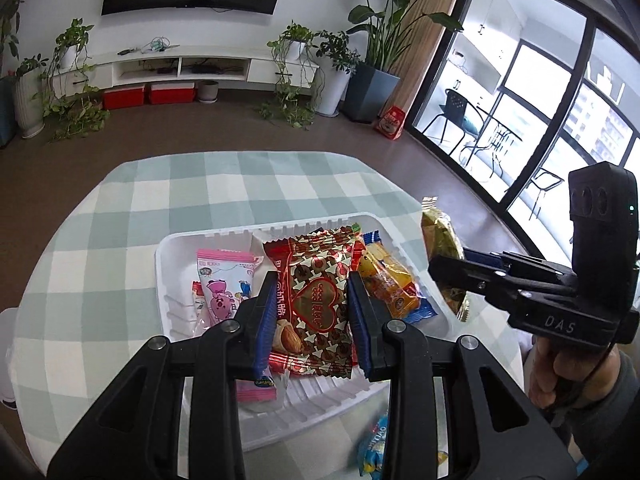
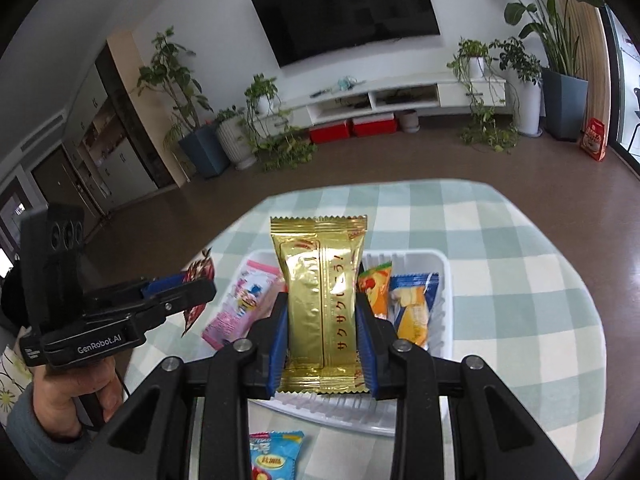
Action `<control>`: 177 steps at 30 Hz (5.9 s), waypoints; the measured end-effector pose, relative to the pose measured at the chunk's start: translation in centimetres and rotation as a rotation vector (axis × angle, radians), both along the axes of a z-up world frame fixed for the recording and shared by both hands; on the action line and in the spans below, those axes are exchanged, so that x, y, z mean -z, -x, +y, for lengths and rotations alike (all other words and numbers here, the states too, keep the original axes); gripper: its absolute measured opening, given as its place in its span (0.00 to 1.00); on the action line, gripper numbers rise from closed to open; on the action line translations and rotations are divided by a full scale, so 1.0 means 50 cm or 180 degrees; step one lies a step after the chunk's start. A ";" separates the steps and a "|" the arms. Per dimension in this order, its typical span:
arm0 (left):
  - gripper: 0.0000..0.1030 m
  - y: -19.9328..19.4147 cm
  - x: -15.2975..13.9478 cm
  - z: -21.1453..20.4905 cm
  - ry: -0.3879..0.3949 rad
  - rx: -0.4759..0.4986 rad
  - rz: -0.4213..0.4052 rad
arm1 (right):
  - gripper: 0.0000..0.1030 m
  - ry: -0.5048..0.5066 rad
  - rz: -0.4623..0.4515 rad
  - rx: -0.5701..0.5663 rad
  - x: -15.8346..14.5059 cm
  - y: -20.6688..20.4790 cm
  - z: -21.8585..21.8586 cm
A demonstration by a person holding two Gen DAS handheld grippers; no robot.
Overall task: Organize snacks
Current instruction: 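Carry the cookie packet and gold pastry over the white tray and lower them, then open both grippers to release the packets into the tray, then move both grippers back toward the panda bag and green packet, then grasp the green snack packet with the left gripper while the right grasps the blue panda bag, then lift both held snacks and carry them over the white tray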
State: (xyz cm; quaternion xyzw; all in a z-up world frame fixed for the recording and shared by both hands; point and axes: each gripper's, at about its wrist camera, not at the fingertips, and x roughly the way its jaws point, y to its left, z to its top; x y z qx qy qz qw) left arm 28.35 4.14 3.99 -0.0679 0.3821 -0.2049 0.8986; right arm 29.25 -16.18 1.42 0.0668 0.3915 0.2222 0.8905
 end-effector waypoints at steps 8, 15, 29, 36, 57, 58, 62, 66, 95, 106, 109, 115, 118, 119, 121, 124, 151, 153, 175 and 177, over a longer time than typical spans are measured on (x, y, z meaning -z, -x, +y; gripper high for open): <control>0.30 -0.052 0.100 -0.013 -0.0140 -0.0056 0.0187 | 0.32 0.0243 0.0258 0.0009 0.080 -0.047 0.037; 0.30 -0.069 0.132 -0.028 -0.0266 -0.0045 0.0183 | 0.32 0.0365 0.0423 -0.0018 0.129 -0.055 0.058; 0.30 -0.085 0.166 -0.021 -0.0294 -0.0123 0.0308 | 0.32 0.0298 0.0563 0.0033 0.168 -0.071 0.057; 0.30 -0.088 0.182 -0.020 -0.0308 -0.0137 0.0288 | 0.33 0.0322 0.0553 0.0033 0.176 -0.073 0.057; 0.74 -0.035 0.123 -0.009 -0.0310 -0.0298 0.0036 | 0.54 0.0585 0.0268 0.0031 0.118 -0.036 0.070; 0.80 -0.027 0.117 -0.006 -0.0318 -0.0326 0.0021 | 0.59 0.0592 0.0239 0.0037 0.112 -0.031 0.067; 0.92 0.010 0.087 0.008 -0.0241 -0.0381 -0.0048 | 0.68 0.0493 0.0158 0.0074 0.079 -0.006 0.046; 1.00 0.070 0.056 0.018 -0.0215 -0.0420 -0.0154 | 0.82 0.0219 0.0052 0.0106 0.039 0.042 0.006; 0.99 0.423 0.178 -0.124 -0.0716 -0.0291 0.0353 | 0.93 -0.0485 0.0404 0.0610 0.138 0.404 -0.141; 0.90 0.391 0.201 -0.137 -0.0713 -0.0174 0.0516 | 0.93 -0.0427 0.0346 0.0563 0.140 0.413 -0.133; 0.72 0.383 0.212 -0.145 -0.0742 -0.0119 0.0565 | 0.93 -0.0400 0.0320 0.0553 0.138 0.415 -0.131; 0.62 0.381 0.224 -0.148 -0.0785 -0.0062 0.0542 | 0.93 -0.0372 0.0303 0.0551 0.135 0.416 -0.128; 0.46 0.376 0.221 -0.138 -0.0716 -0.0016 0.0551 | 0.93 -0.0344 0.0288 0.0537 0.134 0.416 -0.125; 0.45 0.375 0.220 -0.134 -0.0690 0.0002 0.0564 | 0.93 -0.0335 0.0283 0.0534 0.134 0.416 -0.124; 0.42 0.378 0.219 -0.127 -0.0676 0.0035 0.0564 | 0.93 -0.0324 0.0275 0.0532 0.133 0.416 -0.124; 0.32 0.386 0.216 -0.116 -0.0654 0.0081 0.0560 | 0.93 -0.0311 0.0254 0.0536 0.131 0.416 -0.124; 0.25 0.499 0.183 0.038 -0.0086 -0.0121 0.0446 | 0.92 0.0170 0.0476 0.0175 0.122 0.268 0.073; 0.25 0.500 0.183 0.043 -0.0063 -0.0136 0.0440 | 0.90 0.0251 0.0520 0.0173 0.132 0.254 0.092; 0.25 0.502 0.188 0.062 0.0056 -0.0237 0.0416 | 0.45 0.0326 0.0511 0.0145 0.164 0.290 0.078; 0.25 0.500 0.185 0.063 0.0077 -0.0239 0.0408 | 0.45 0.0242 0.0515 0.0180 0.158 0.297 0.064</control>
